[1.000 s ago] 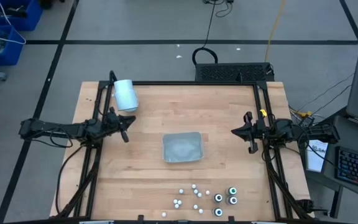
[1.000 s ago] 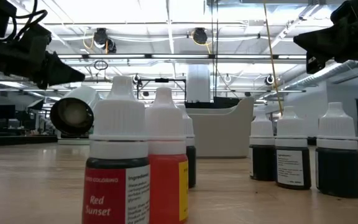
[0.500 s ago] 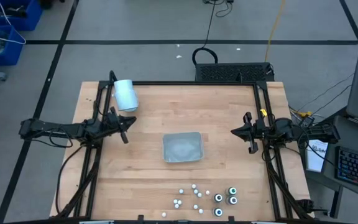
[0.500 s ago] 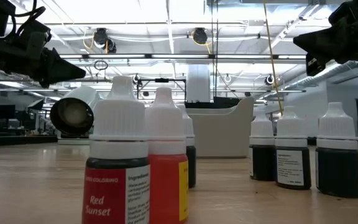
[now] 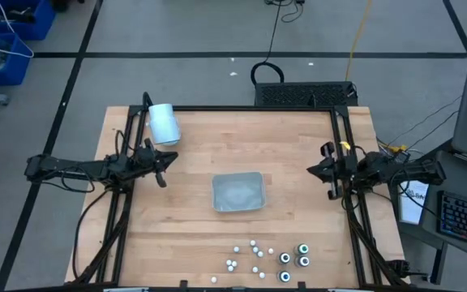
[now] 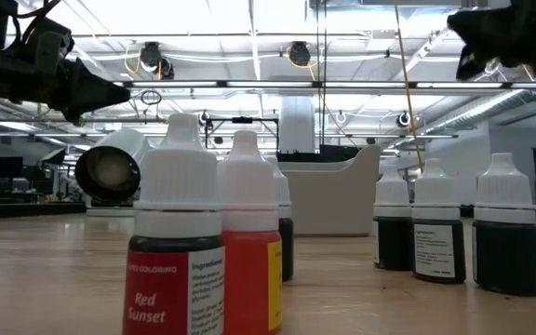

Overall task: Pick & Place food coloring
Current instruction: Put the large purple food coloring bottle into the bin

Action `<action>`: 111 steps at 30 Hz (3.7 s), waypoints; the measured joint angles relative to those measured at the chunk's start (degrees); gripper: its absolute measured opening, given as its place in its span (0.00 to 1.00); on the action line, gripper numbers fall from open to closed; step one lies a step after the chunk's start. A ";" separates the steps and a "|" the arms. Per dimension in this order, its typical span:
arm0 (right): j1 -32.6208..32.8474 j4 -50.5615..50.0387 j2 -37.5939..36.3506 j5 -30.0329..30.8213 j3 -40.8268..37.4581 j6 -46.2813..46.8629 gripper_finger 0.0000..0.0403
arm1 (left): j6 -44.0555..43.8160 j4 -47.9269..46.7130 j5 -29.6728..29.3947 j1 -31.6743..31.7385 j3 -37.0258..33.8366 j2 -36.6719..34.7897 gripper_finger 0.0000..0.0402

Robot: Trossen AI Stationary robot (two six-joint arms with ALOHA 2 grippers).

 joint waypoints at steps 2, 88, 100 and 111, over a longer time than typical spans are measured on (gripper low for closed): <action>1.30 -2.05 3.33 0.68 4.00 -1.10 0.00 | -0.01 -0.09 -0.14 0.00 0.00 0.00 0.09; 64.87 -28.24 80.31 50.49 48.55 29.92 0.00 | -3.52 -3.83 -0.07 0.00 0.00 0.35 0.09; 64.22 -30.24 80.70 45.99 46.68 36.40 0.30 | -6.70 -6.96 0.06 -0.02 0.00 0.38 0.09; 63.85 -29.69 80.72 44.47 43.78 41.36 0.54 | -6.09 -6.91 0.04 -0.02 0.00 0.35 0.09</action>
